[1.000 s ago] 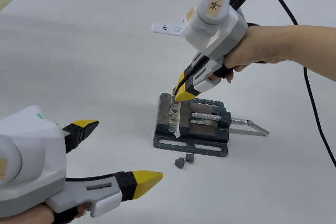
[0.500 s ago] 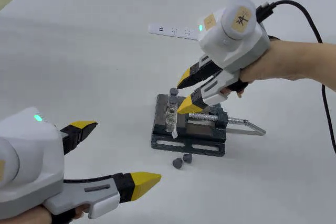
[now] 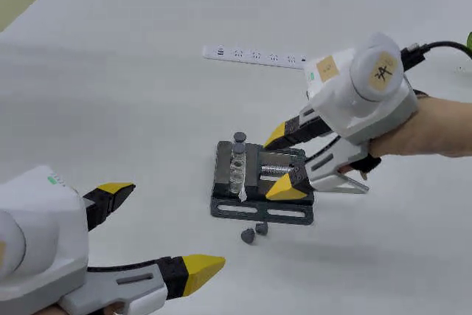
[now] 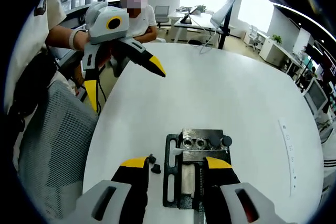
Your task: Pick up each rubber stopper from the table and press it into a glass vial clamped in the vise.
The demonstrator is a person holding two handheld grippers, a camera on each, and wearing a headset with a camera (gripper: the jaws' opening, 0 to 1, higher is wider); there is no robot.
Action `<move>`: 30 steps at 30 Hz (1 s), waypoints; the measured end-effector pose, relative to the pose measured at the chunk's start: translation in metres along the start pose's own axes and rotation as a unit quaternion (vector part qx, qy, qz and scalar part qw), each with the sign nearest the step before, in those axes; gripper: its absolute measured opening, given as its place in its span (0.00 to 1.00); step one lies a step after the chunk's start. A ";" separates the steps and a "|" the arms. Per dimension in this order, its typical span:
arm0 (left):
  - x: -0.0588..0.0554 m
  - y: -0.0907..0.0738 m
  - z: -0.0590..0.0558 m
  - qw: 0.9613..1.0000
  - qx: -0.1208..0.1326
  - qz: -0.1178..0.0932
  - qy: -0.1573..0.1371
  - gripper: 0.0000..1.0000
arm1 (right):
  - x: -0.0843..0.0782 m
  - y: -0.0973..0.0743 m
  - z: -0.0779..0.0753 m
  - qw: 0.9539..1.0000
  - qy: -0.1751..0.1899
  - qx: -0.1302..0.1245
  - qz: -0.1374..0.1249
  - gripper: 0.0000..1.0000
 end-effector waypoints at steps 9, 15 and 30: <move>0.002 -0.003 -0.001 1.000 -0.003 0.005 0.007 0.89 | -0.024 0.021 0.023 1.000 0.030 0.000 -0.011 0.30; 0.001 -0.004 0.001 1.000 -0.002 0.006 0.006 0.89 | -0.036 0.037 0.030 0.999 0.040 -0.021 -0.021 0.26; -0.004 -0.001 -0.001 1.000 -0.006 0.013 -0.001 0.89 | -0.053 0.055 0.037 0.997 0.063 -0.044 -0.017 0.13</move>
Point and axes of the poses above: the centre of the closed fingertips' face, and the gripper's own axes: y roughly forward along the fingers, z roughly to its left, x roughly out of its top, the point moved 8 cm from there along -y, roughly backward along the fingers, and after that the axes turned 2 degrees about -z, right-handed, at the moved point
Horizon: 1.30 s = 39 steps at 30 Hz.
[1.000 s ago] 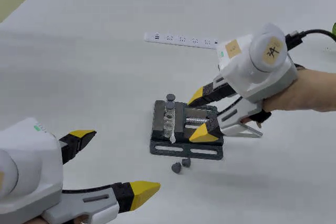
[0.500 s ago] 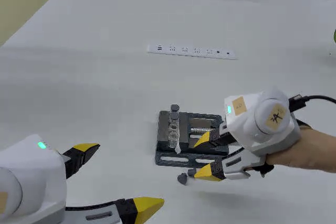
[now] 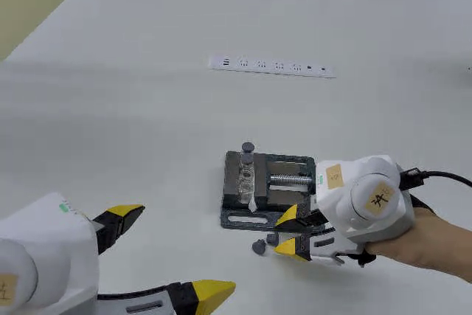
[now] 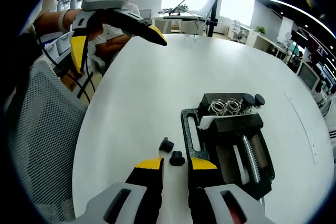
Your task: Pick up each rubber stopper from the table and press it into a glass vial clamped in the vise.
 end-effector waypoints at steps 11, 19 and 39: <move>-0.002 0.002 0.000 1.000 -0.003 0.000 -0.004 0.89 | -0.001 0.002 -0.003 1.000 -0.008 -0.007 0.008 0.09; -0.002 0.003 -0.002 1.000 -0.006 -0.001 -0.005 0.89 | 0.000 0.004 0.001 1.000 -0.005 0.001 0.004 0.10; -0.003 0.010 -0.005 1.000 -0.024 0.011 0.006 0.89 | -0.003 0.000 -0.003 0.999 -0.031 0.013 0.012 0.06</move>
Point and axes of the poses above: the centre of the closed fingertips' face, and the gripper's own axes: y roughly forward along the fingers, z roughly to its left, x roughly out of its top, the point moved 8 cm from there along -y, roughly backward along the fingers, and after that the axes turned 2 degrees about -z, right-handed, at the moved point
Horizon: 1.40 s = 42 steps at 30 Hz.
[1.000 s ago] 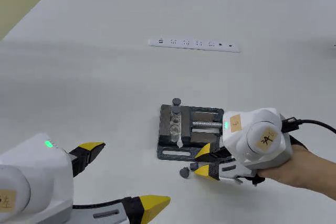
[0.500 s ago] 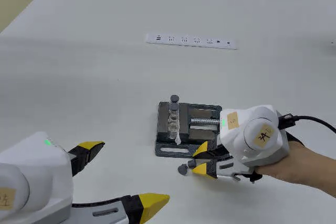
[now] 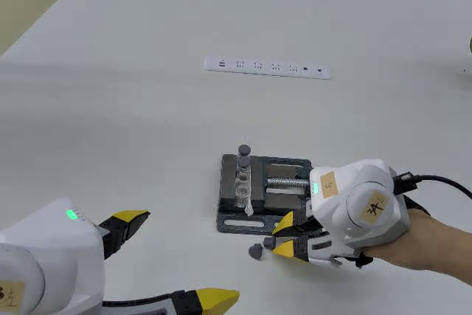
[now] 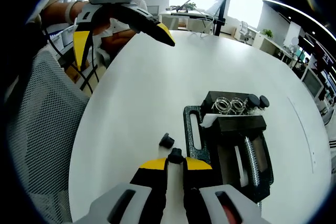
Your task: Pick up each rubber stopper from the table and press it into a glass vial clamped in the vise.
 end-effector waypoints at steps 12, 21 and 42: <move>0.004 0.011 -0.008 0.998 -0.031 0.002 0.047 0.84 | 0.024 -0.049 -0.004 0.999 0.006 0.007 0.043 0.05; 0.013 0.027 -0.023 0.991 -0.061 0.017 0.122 0.72 | 0.056 -0.085 -0.003 0.993 -0.085 0.022 0.081 0.05; 0.057 0.058 -0.059 0.954 -0.131 0.007 0.270 0.21 | 0.094 -0.095 0.017 0.971 -0.188 0.080 0.125 0.05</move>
Point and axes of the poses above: the centre of the closed fingertips' face, and the gripper's own axes: y roughly forward along the fingers, z roughly to its left, x roughly out of its top, the point moved 8 cm from there along -y, roughly backward along the fingers, and after that the axes turned 2 degrees about -z, right-handed, at the moved point
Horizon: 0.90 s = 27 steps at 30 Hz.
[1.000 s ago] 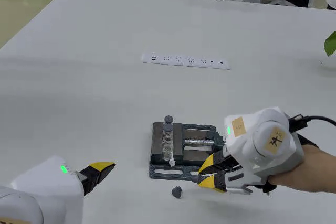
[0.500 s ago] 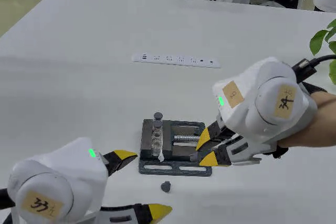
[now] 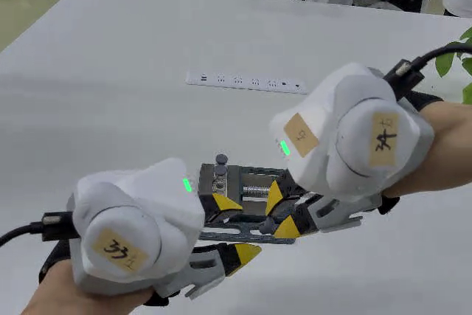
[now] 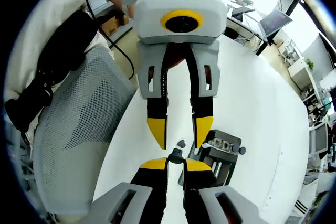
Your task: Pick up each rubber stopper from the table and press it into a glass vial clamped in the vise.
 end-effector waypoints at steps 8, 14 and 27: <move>0.002 0.002 -0.002 0.999 -0.001 0.003 0.044 0.16 | -0.001 0.002 0.003 1.000 0.007 0.020 0.010 0.05; 0.001 0.002 -0.004 0.997 -0.011 0.007 0.074 0.10 | 0.000 0.003 0.004 1.000 0.006 0.029 0.010 0.05; 0.000 0.003 -0.007 0.997 -0.019 0.005 0.073 0.05 | 0.001 0.004 0.005 0.999 0.012 0.038 0.004 0.05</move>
Point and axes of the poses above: the centre of the closed fingertips' face, and the gripper's own axes: y roughly forward along the fingers, z roughly to its left, x roughly out of its top, the point moved 8 cm from there along -y, roughly backward along the fingers, and after that the axes turned 2 degrees about -z, right-handed, at the moved point
